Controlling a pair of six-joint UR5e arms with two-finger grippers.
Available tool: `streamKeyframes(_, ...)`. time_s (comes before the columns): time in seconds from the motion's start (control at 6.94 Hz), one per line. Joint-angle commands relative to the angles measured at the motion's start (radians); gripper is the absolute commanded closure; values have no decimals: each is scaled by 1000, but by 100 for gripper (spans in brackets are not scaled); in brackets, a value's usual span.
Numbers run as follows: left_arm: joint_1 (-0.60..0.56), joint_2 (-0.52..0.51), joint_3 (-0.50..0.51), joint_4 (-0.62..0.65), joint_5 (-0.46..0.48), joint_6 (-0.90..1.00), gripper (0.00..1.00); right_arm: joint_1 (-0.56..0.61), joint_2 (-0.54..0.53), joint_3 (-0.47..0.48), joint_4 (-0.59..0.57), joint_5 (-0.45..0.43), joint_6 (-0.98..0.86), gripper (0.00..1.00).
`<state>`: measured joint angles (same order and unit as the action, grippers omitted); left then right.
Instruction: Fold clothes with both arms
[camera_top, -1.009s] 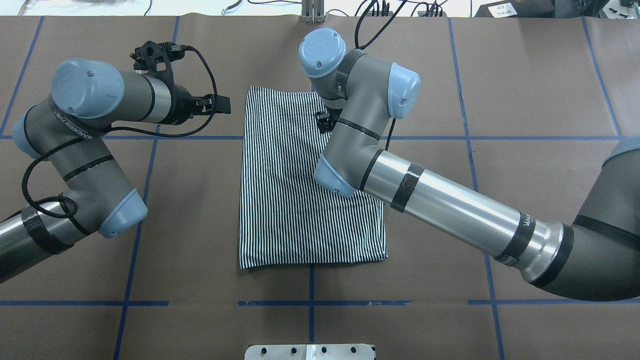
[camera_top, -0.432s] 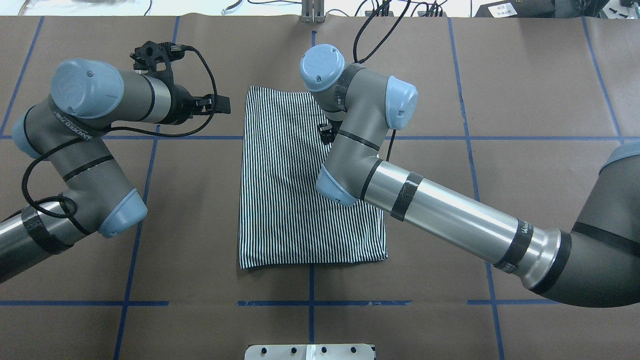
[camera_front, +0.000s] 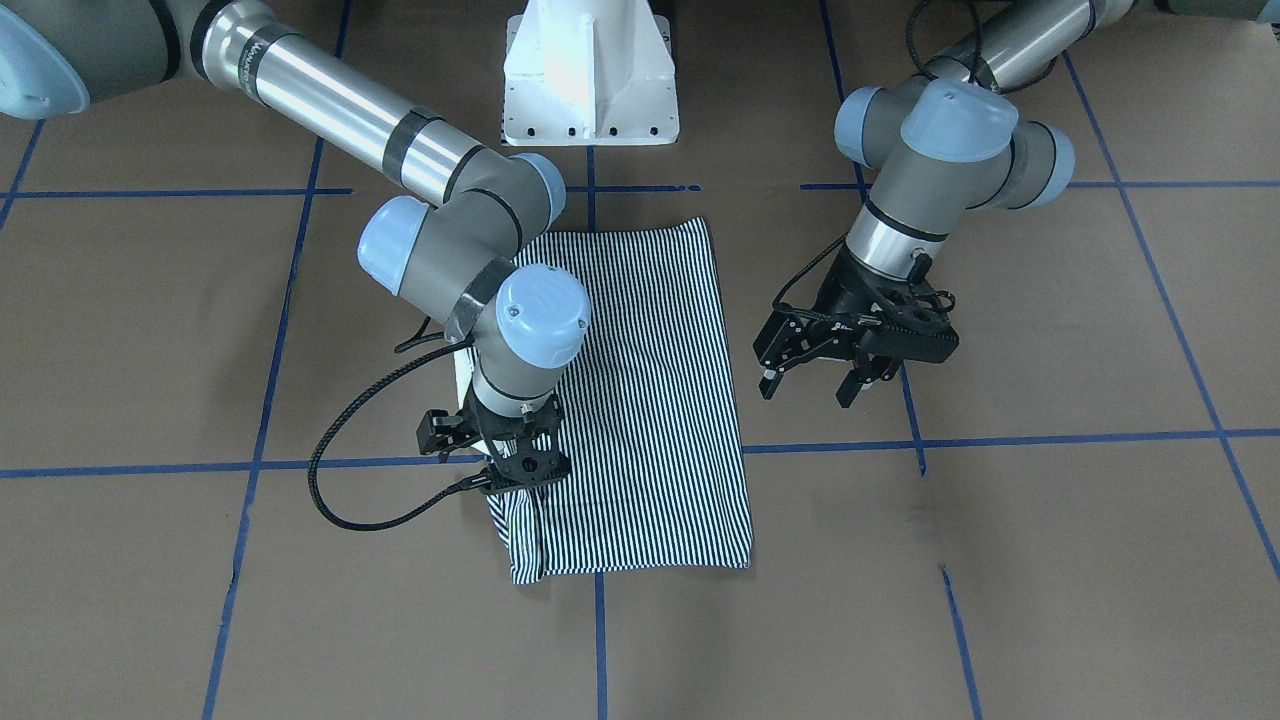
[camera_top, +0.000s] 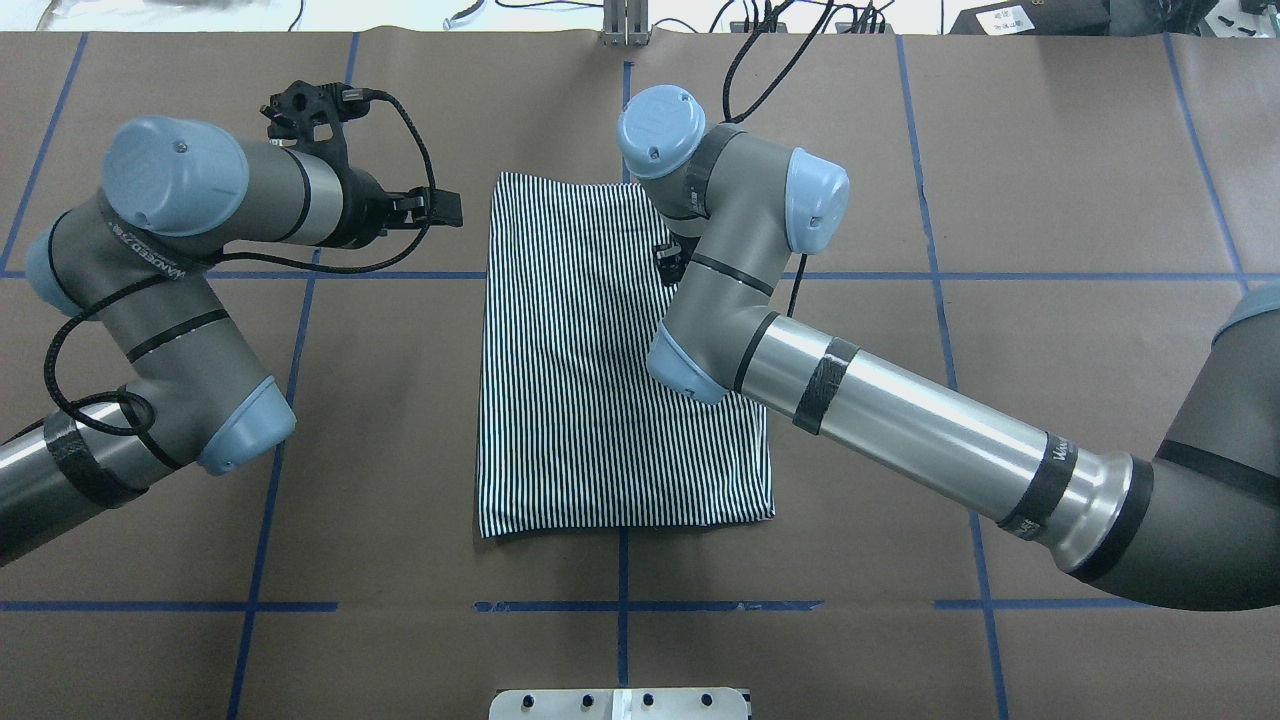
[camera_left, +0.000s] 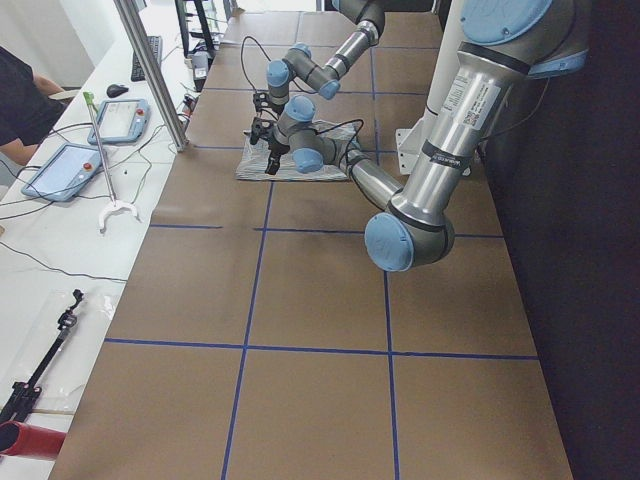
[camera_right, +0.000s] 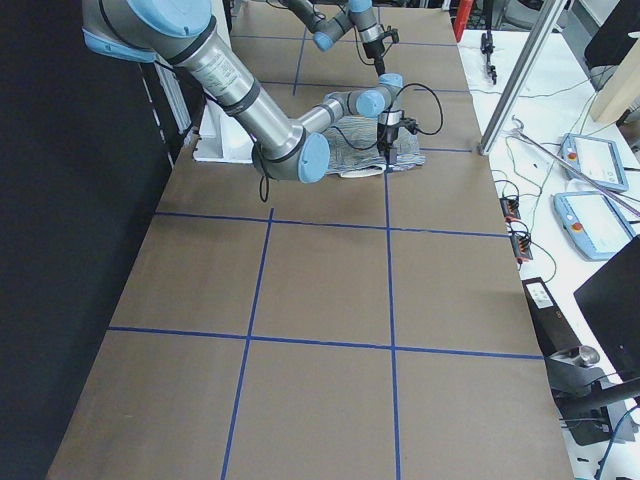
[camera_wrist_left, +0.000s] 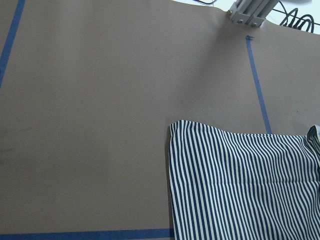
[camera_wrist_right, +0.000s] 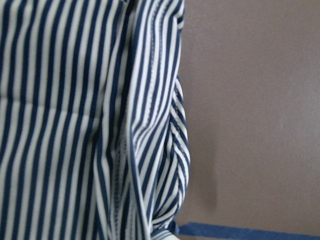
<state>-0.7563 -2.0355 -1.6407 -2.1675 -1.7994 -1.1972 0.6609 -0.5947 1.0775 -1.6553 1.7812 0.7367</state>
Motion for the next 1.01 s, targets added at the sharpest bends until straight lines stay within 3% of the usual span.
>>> streamKeyframes(0.0, 0, -6, -2, 0, 0, -4, 0, 70, -45, 4, 3, 4, -86, 0)
streamKeyframes(0.29, 0, -9, -4, 2, 0, -4, 0, 170, -83, 10, 6, 12, -223, 0)
streamKeyframes(0.43, 0, -11, -8, 2, 0, -9, 0, 171, -68, 10, 32, 15, -212, 0)
streamKeyframes(0.58, 0, -11, -7, 9, 0, -13, 0, 169, -63, 18, 84, 77, -171, 0)
streamKeyframes(0.72, 6, -6, -8, 21, -55, -78, 0, 167, -85, 89, 83, 157, -139, 0)
streamKeyframes(0.86, 8, -2, -14, 70, -183, -202, 0, 158, -140, 195, 80, 190, -46, 0)
